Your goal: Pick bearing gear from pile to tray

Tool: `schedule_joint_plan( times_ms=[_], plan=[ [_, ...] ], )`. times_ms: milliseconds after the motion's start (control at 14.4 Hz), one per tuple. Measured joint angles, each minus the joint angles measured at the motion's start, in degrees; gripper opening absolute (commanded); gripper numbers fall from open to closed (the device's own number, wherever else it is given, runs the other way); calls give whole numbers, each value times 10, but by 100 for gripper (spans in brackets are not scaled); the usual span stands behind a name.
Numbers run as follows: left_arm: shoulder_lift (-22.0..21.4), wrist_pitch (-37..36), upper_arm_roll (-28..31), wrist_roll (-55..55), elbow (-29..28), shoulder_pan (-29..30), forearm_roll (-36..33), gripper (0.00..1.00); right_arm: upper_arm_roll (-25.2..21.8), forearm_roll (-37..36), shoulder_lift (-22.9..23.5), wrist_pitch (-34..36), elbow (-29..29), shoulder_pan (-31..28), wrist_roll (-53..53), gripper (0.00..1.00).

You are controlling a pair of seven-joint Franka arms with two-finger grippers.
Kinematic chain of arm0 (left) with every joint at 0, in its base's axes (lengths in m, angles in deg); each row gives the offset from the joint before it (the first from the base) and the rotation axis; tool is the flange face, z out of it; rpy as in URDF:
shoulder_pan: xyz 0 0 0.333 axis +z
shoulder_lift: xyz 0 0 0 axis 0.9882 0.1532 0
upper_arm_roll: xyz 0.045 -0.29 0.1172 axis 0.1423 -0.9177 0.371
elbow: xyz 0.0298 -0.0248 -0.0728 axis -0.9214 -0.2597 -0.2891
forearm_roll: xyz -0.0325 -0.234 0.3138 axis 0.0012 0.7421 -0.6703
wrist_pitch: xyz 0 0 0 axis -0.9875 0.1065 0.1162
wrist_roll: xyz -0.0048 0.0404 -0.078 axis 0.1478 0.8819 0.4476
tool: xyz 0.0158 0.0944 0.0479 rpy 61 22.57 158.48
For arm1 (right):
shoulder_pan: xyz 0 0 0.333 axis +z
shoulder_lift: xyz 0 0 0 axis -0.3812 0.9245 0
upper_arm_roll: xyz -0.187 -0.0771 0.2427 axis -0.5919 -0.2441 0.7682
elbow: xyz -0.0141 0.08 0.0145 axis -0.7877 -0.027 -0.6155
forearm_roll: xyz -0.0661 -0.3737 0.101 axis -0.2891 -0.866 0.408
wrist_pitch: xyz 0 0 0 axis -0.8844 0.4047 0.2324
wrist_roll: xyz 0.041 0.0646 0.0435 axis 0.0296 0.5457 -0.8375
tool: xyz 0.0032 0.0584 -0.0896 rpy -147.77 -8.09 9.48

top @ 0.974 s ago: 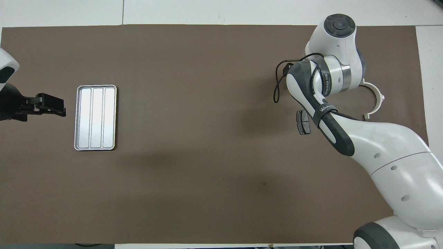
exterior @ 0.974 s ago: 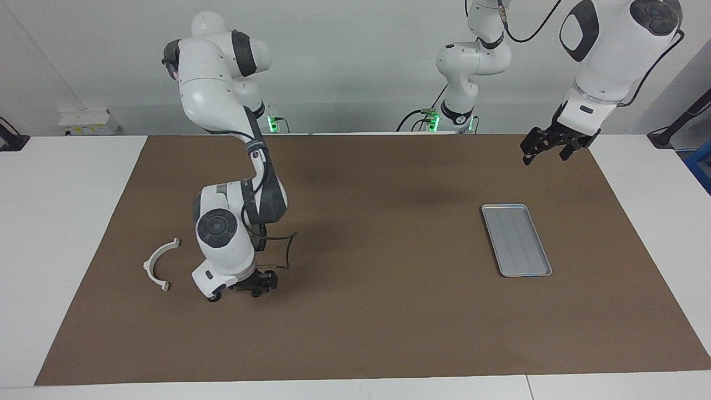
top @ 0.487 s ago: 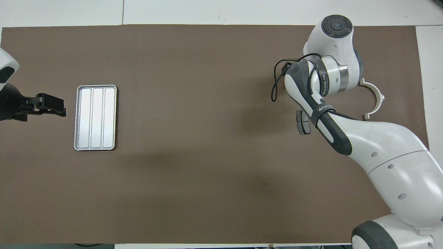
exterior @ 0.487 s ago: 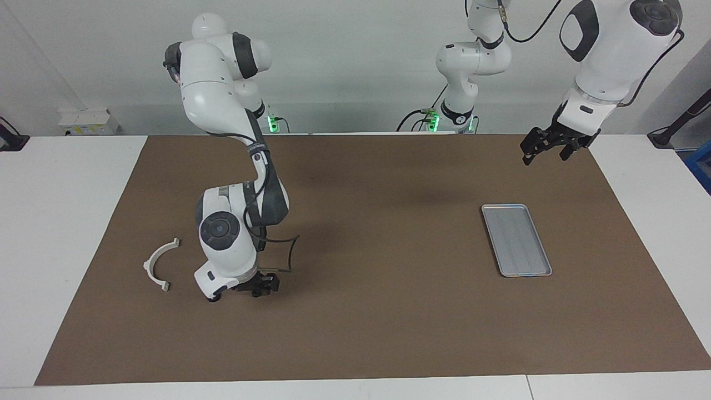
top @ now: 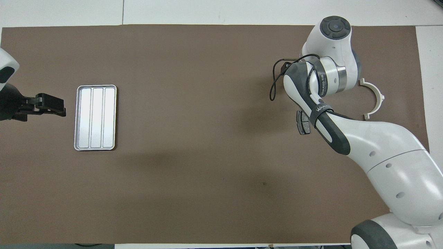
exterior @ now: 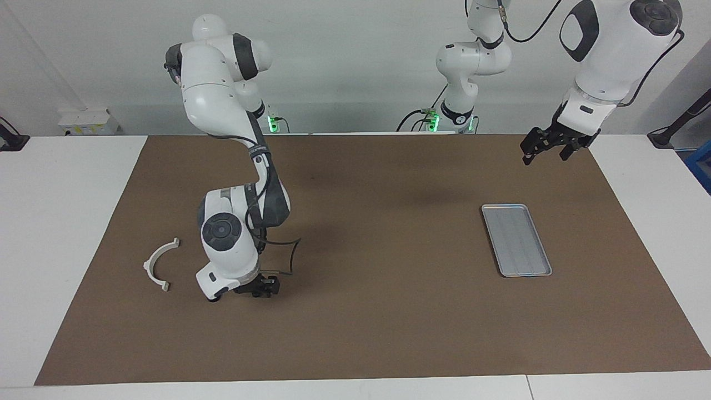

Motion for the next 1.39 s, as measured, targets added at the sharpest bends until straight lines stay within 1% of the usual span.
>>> schedule_joint_plan(
  times_ms=[139,209,696,835,974,1114,1253,1392],
  plan=[
    [0,0,0,0,0,0,0,100,1,1,0,-1,-4,2,3,15],
    [0,0,0,0,0,0,0,100,0,1,0,-1,-4,2,5,0],
    [0,0,0,0,0,0,0,100,0,1,0,-1,-6,2,7,0],
    [0,0,0,0,0,0,0,100,0,1,-1,12,-8,1,7,0],
    [0,0,0,0,0,0,0,100,-1,0,-4,67,-21,1,7,0],
    [0,0,0,0,0,0,0,100,8,1,-23,145,-53,1,7,0],
    [0,0,0,0,0,0,0,100,52,2,-62,228,-82,5,23,0],
    [0,0,0,0,0,0,0,100,99,7,-97,273,-98,23,119,0]
  ],
)
